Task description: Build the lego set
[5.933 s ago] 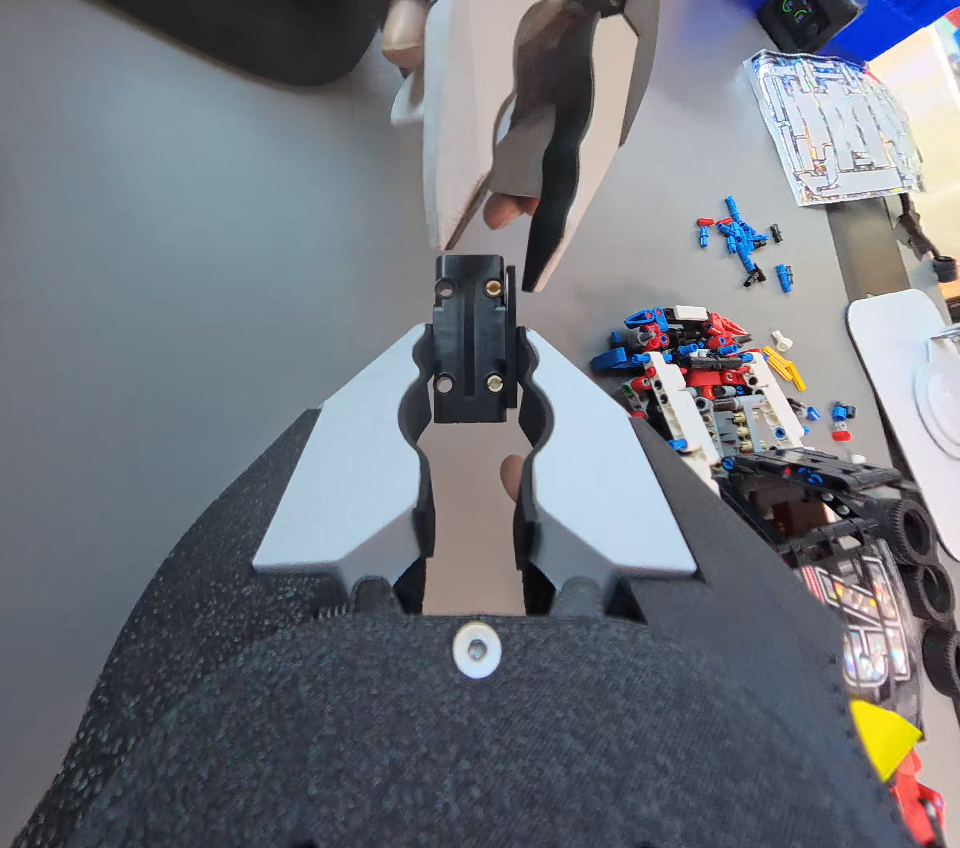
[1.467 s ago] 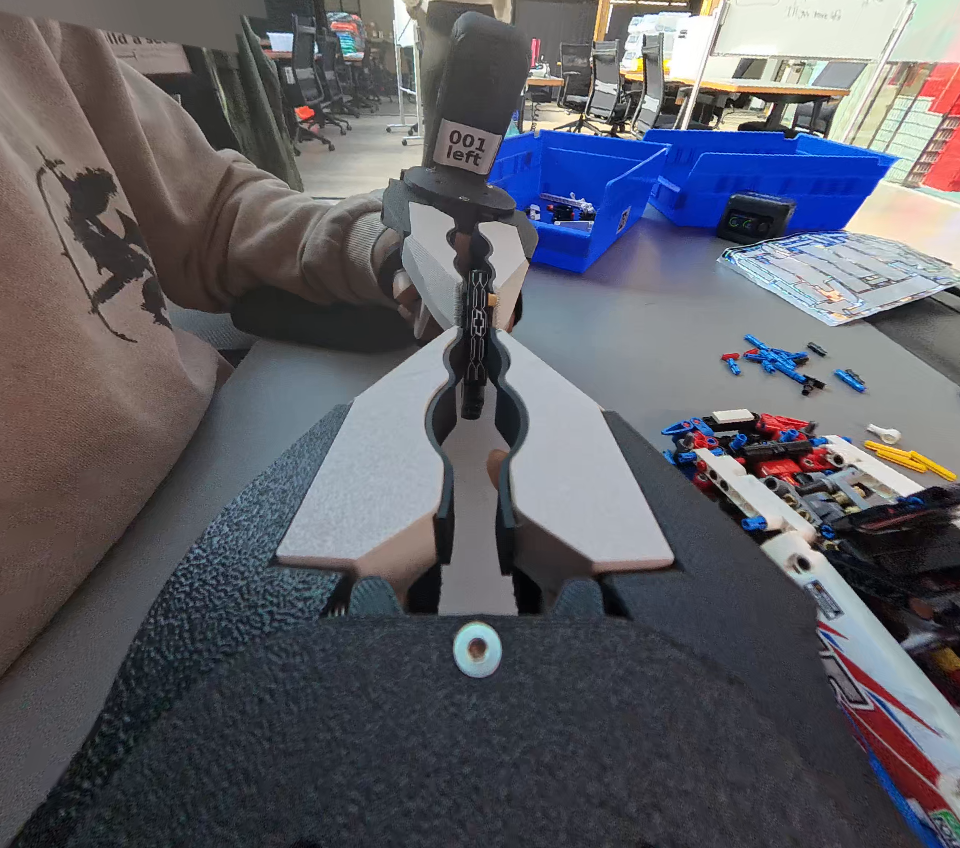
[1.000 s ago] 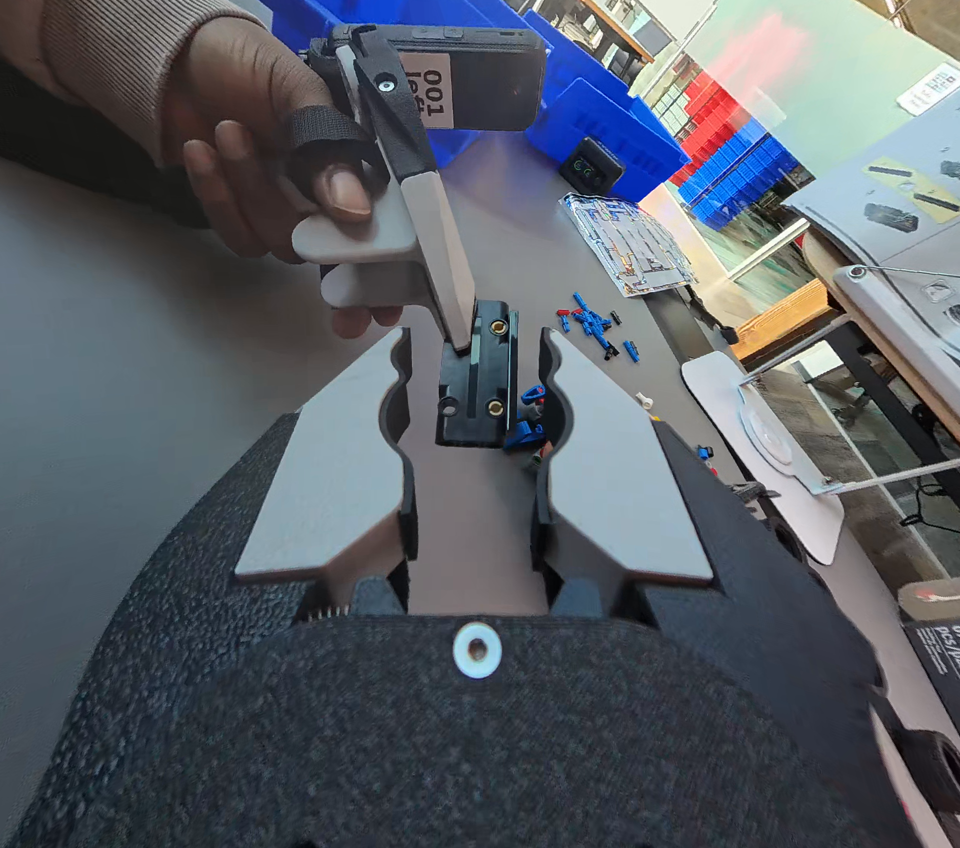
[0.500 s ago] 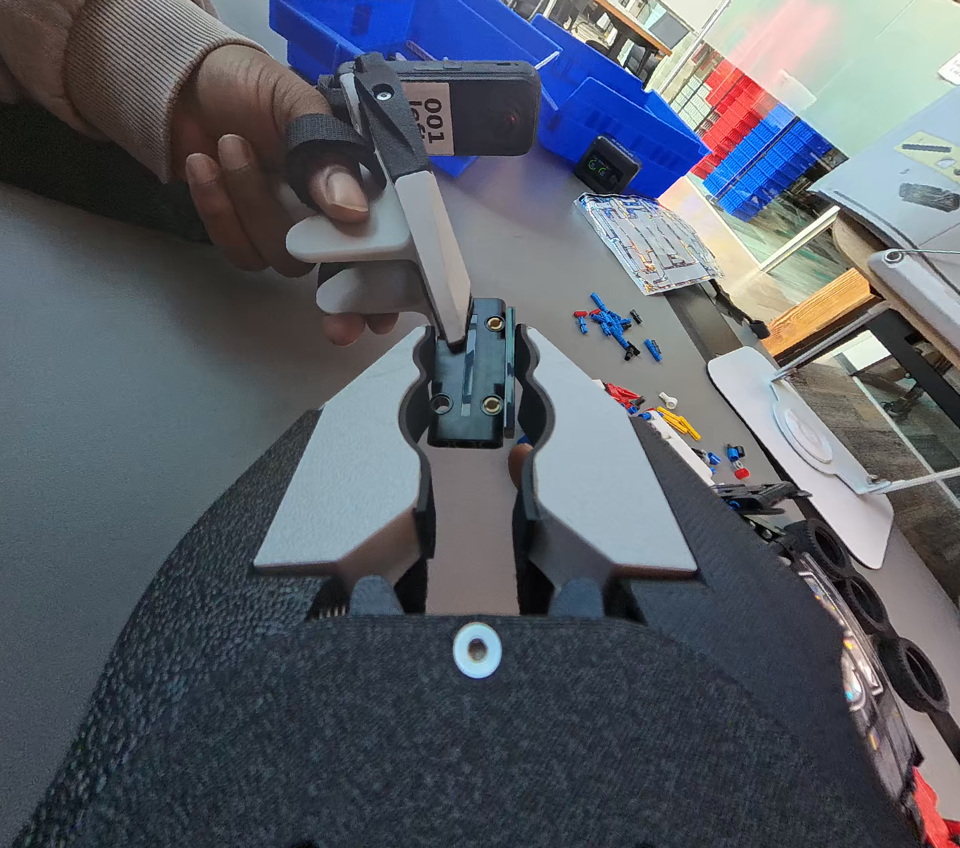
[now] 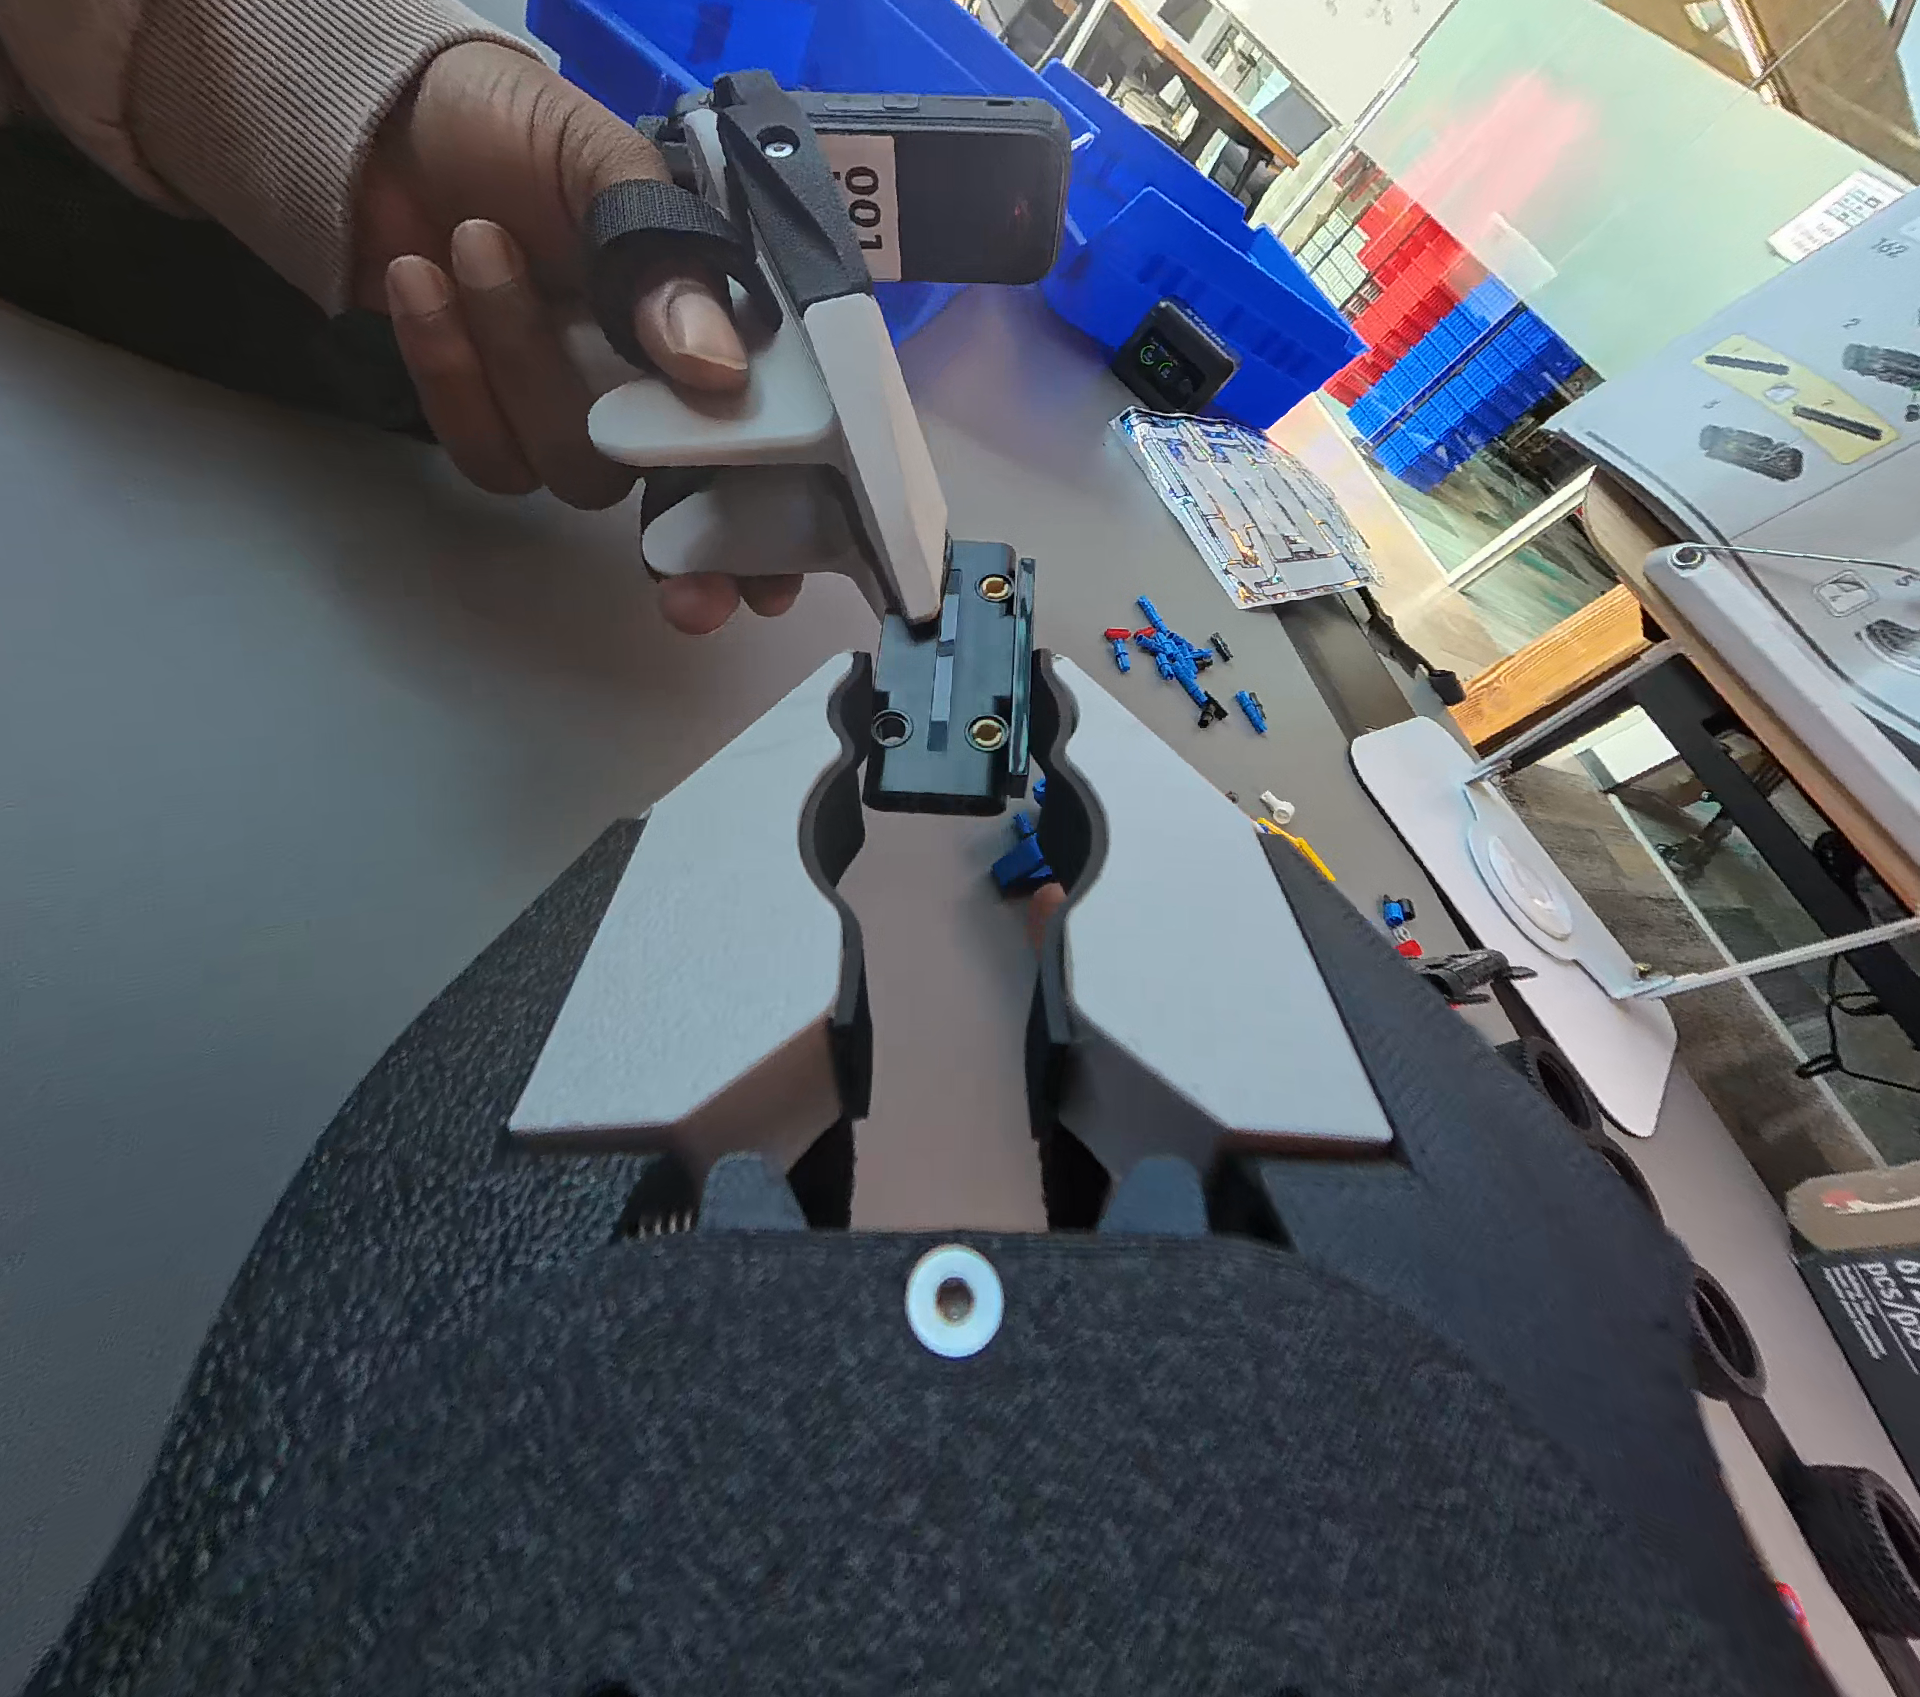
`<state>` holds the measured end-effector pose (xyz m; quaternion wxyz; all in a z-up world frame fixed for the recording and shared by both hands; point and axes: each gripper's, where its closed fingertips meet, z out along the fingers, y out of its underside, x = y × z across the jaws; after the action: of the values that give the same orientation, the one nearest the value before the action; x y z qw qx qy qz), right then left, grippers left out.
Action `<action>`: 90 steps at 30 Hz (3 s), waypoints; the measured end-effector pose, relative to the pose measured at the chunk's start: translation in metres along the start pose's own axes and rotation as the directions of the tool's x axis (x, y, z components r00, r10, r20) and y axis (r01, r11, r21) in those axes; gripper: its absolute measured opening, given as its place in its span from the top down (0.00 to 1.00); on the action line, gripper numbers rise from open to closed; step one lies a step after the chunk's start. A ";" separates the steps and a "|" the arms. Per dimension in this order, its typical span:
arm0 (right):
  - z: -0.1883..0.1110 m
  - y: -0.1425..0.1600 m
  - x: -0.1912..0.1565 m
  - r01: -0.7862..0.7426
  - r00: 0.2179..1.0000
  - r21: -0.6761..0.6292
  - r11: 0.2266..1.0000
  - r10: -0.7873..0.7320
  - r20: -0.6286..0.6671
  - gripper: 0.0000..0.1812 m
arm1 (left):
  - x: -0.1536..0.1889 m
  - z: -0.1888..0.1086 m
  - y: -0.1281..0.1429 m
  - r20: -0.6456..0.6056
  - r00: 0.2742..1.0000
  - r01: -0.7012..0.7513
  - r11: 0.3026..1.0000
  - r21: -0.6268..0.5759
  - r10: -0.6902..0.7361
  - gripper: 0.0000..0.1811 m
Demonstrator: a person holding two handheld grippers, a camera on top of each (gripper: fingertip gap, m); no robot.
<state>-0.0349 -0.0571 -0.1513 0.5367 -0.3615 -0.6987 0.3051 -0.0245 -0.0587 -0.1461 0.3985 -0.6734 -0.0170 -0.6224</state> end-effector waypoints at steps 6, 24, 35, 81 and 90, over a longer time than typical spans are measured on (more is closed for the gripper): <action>-0.003 -0.004 0.001 0.113 0.993 0.008 0.994 -0.113 -0.046 0.85 | 0.009 -0.004 -0.006 0.015 0.980 -0.199 0.980 -0.021 0.200 0.91; -0.019 -0.015 0.004 0.011 0.999 0.100 0.995 -0.008 -0.033 0.80 | 0.030 -0.007 -0.003 0.070 0.701 -0.705 0.705 -0.079 0.709 0.97; -0.024 -0.015 0.000 -0.116 0.992 0.130 0.985 0.109 0.057 0.91 | 0.027 -0.007 -0.001 0.095 0.644 -0.752 0.650 -0.106 0.760 0.96; -0.026 -0.030 0.003 -0.369 0.928 0.220 0.903 0.342 0.151 0.81 | 0.035 -0.008 -0.001 0.063 0.583 -0.808 0.587 -0.062 0.810 0.85; -0.029 -0.036 -0.005 -0.456 0.880 0.221 0.862 0.398 0.261 0.84 | 0.042 -0.005 0.010 -0.010 0.596 -0.801 0.595 -0.065 0.803 0.85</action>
<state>-0.0125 -0.0803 -0.1175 0.4249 -0.3959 -0.6030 0.5469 -0.0146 -0.0880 -0.1162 0.6143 -0.6276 0.3025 -0.3704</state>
